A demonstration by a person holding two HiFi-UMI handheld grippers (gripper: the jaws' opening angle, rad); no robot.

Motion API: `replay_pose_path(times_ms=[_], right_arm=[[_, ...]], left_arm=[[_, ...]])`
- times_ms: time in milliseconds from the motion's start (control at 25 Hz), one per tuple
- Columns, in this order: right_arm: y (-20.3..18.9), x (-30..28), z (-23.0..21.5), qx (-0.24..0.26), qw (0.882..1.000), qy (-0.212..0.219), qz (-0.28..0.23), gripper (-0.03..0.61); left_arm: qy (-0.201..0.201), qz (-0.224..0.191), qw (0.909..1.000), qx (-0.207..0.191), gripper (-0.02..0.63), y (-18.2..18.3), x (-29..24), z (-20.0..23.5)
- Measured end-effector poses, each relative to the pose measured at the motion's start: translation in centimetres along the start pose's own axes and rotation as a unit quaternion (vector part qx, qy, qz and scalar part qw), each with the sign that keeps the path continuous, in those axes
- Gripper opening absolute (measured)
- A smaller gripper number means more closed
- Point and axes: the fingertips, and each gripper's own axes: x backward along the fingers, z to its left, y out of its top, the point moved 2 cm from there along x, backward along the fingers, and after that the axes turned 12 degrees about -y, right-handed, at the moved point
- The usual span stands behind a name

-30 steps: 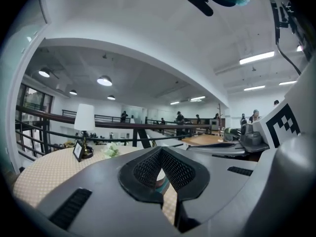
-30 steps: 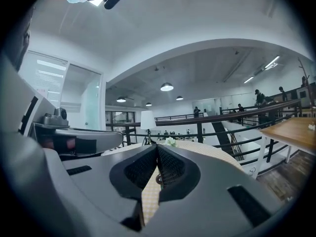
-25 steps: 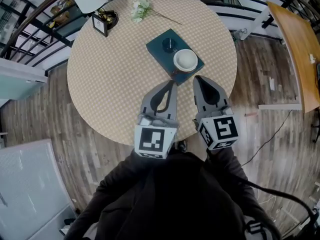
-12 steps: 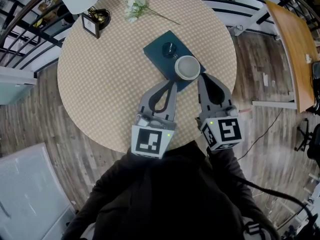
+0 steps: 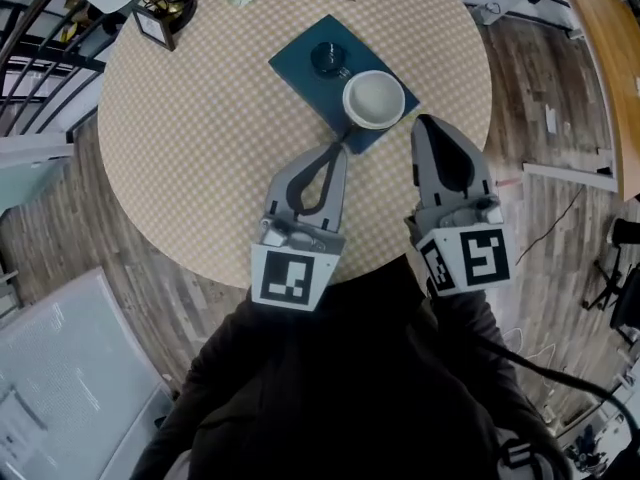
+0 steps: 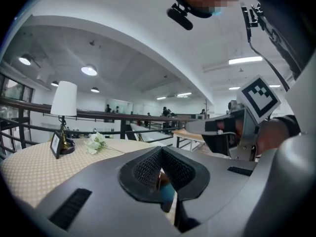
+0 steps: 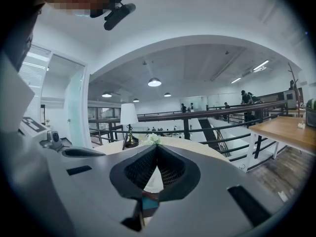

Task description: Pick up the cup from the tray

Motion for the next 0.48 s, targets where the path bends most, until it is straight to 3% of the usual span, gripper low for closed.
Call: replay_pose_path(times_ms=[200,480], right_arm=[[-2.5,-0.2,-1.0,-0.007,1.000,-0.004,0.016,0.003],[-5.9,0.1,-2.5,-0.011,0.999,-0.010,0.047,0.003]], left_arm=[[0.001,0.021,0.9997,0.008,0.020,-3.5,-0.5,0.2],[-0.011,0.048,0.9986,0.019,0.173,-7.7,-2.2,0.6]])
